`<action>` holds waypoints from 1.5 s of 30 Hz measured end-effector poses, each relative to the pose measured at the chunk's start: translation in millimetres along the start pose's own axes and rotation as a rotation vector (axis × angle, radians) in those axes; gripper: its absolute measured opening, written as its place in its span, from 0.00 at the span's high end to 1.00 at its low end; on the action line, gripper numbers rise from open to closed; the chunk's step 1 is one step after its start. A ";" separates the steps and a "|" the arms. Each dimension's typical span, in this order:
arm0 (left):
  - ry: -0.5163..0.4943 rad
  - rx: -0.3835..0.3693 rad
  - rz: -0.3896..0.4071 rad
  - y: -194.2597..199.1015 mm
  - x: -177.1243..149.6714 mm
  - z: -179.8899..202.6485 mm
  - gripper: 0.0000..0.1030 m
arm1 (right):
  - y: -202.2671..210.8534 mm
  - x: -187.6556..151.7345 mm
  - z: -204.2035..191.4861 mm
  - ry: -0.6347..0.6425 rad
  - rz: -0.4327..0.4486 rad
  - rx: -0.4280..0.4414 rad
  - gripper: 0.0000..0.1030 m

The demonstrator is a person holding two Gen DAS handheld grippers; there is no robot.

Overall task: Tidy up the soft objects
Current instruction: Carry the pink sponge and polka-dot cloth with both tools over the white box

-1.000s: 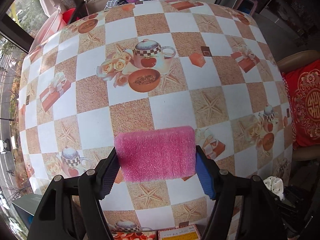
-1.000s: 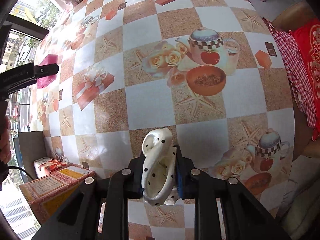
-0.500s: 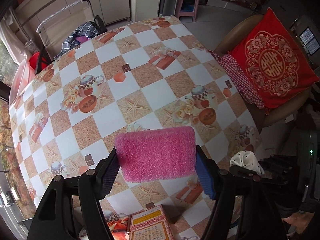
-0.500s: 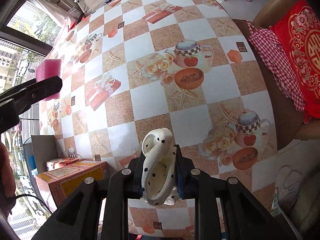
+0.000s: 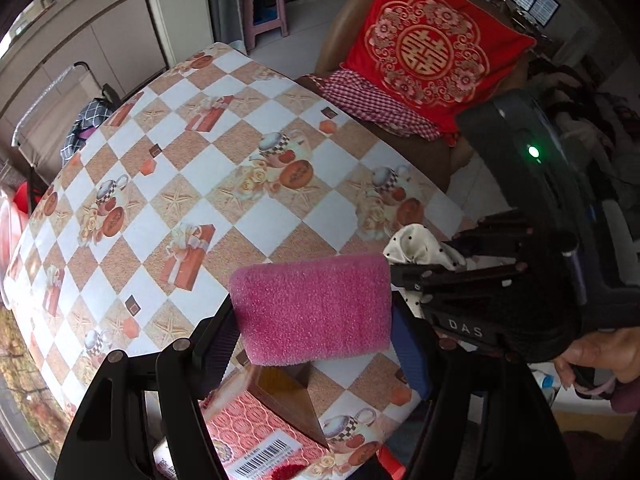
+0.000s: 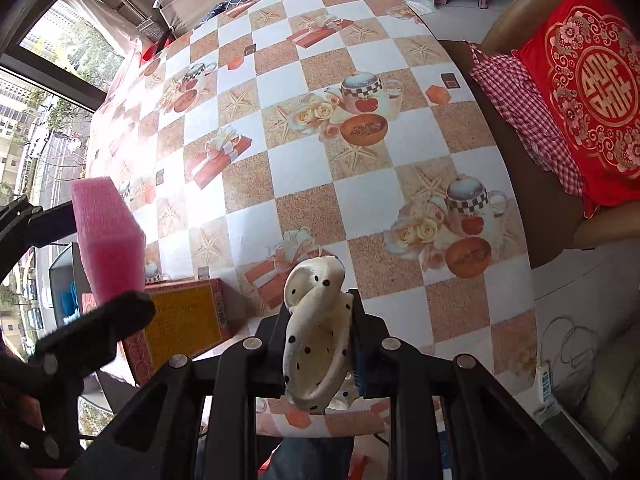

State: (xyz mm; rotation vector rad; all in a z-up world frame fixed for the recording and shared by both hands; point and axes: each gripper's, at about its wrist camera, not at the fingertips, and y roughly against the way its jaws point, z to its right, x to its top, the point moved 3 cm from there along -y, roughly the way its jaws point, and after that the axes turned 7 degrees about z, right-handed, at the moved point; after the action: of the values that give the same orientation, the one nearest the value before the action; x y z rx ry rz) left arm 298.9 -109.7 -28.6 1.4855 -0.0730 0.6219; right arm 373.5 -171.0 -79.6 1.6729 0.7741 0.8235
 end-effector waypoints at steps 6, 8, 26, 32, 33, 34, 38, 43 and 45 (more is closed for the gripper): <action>-0.080 -0.052 -0.022 16.9 -39.3 29.8 0.28 | 3.2 -40.0 -11.4 0.006 -0.037 -0.008 0.76; -0.106 -0.061 -0.024 24.0 -51.7 35.1 0.28 | 3.8 -52.7 -17.0 0.017 -0.049 -0.013 0.76; 0.019 0.006 0.010 89.1 -154.9 -12.5 0.28 | 1.9 -137.1 -138.9 0.318 -0.149 0.083 0.76; 0.185 0.069 0.060 112.0 -182.4 -52.4 0.28 | 13.6 -143.5 -194.4 0.522 -0.137 0.100 0.76; 0.212 0.086 0.073 116.4 -186.8 -59.3 0.28 | 14.8 -143.7 -203.6 0.552 -0.135 0.099 0.76; 0.238 0.101 0.085 120.4 -191.7 -65.8 0.28 | 16.0 -143.8 -212.3 0.581 -0.134 0.098 0.76; 0.354 0.142 0.119 133.5 -214.2 -91.7 0.28 | 19.5 -142.1 -243.3 0.680 -0.129 0.099 0.76; 0.496 0.195 0.144 147.4 -246.4 -118.7 0.28 | 18.8 -141.2 -278.2 0.781 -0.125 0.105 0.76; 0.540 0.217 0.154 153.6 -258.3 -126.3 0.28 | 16.3 -142.6 -290.8 0.816 -0.127 0.108 0.76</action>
State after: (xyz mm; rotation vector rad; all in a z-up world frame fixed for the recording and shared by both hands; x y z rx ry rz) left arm -25.7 -85.4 -11.6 1.4803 0.3097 1.1661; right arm 55.1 -140.0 -26.9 1.3325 1.4794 1.4133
